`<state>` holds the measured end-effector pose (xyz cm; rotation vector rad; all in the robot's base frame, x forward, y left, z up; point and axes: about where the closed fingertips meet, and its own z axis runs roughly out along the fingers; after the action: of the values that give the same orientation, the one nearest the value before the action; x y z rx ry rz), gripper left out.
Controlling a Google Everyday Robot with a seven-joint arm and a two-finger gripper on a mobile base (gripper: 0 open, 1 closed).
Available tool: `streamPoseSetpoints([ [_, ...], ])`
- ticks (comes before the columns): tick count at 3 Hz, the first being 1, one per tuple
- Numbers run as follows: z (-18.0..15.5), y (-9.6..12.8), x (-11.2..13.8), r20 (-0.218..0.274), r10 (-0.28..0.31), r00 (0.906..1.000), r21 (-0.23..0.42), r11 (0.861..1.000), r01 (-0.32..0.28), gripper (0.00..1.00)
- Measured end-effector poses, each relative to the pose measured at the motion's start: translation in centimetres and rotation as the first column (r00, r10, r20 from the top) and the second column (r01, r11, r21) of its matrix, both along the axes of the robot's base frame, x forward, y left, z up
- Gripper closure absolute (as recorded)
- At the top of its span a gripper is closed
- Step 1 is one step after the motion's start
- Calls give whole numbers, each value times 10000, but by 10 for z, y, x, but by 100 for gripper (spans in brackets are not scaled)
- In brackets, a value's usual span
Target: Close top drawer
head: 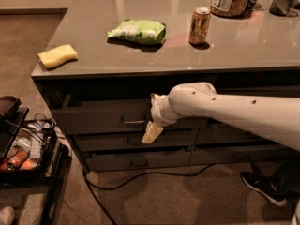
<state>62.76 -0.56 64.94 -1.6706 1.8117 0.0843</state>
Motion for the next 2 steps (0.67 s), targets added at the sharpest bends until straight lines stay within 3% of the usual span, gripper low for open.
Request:
streamPoseSetpoints([
  [2, 7, 2, -3, 188, 122, 9997, 14, 9999, -122, 0],
])
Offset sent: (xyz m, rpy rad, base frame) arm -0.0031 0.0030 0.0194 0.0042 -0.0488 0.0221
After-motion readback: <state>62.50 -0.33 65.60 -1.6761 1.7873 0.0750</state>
